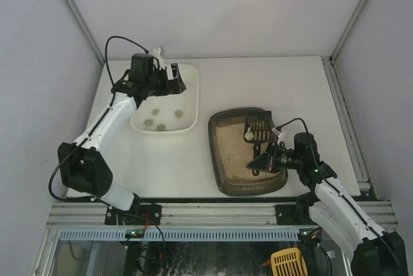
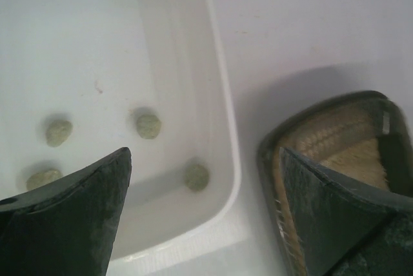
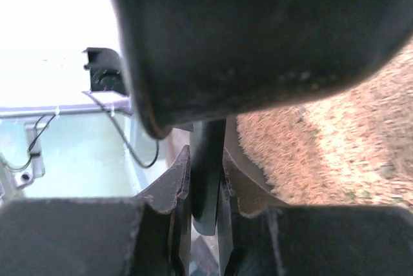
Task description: Clean the litter box
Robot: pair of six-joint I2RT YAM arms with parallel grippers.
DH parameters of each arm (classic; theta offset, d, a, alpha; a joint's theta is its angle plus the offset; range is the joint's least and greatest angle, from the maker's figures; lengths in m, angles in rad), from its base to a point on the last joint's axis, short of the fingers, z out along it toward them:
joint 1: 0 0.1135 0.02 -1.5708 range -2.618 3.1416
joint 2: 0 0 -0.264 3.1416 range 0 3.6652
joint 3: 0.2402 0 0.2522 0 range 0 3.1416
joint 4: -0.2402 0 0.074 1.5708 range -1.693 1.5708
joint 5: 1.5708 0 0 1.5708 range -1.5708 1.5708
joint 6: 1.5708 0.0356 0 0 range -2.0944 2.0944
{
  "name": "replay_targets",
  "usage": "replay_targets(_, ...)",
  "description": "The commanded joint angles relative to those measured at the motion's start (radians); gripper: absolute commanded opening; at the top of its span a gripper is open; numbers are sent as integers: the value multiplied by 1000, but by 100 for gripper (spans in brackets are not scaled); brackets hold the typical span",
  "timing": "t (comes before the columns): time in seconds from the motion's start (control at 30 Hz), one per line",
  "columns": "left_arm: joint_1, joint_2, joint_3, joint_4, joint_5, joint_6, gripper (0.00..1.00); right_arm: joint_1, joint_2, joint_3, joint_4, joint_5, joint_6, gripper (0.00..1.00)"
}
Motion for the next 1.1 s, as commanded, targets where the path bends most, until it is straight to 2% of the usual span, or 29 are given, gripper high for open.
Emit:
replay_targets(0.0,43,9,151,-114,296,58,100,34,2,50,24,34,-27,0)
replay_targets(0.07,72,51,214,-170,382,47,100,68,35,69,14,14,-32,0)
replay_targets(0.17,134,128,280,-222,440,-13,100,-95,1,40,40,-29,-7,0)
replay_targets(0.23,205,169,281,-203,512,-54,100,-49,8,61,6,-4,-33,0)
replay_targets(0.3,284,195,245,-135,671,-83,100,12,28,78,-25,8,-47,0)
replay_targets(0.4,377,210,101,152,899,-226,100,-66,-8,45,-4,-7,-15,0)
replay_targets(0.43,390,220,77,195,949,-255,100,-79,-18,32,17,-5,1,0)
replay_targets(0.47,395,229,84,165,962,-231,100,-57,-18,34,11,17,-4,0)
replay_targets(0.53,386,224,172,-58,849,-25,100,24,11,57,-25,52,-31,0)
replay_targets(0.57,379,204,186,-118,768,70,100,36,26,63,-27,45,-35,0)
replay_targets(0.7,357,118,183,-156,488,162,100,-27,20,40,25,41,0,0)
replay_targets(0.8,319,72,191,-168,111,224,100,71,69,75,-11,69,-32,0)
replay_targets(0.87,303,43,186,-159,-38,267,100,25,62,75,-12,56,-27,0)
replay_targets(0.93,302,19,175,-144,-66,280,100,19,36,64,1,88,-13,0)
replay_targets(1.0,303,7,185,-148,-56,300,100,84,54,76,-17,120,-22,0)
replay_targets(1.07,300,-2,199,-156,-98,323,100,62,72,53,45,78,36,0)
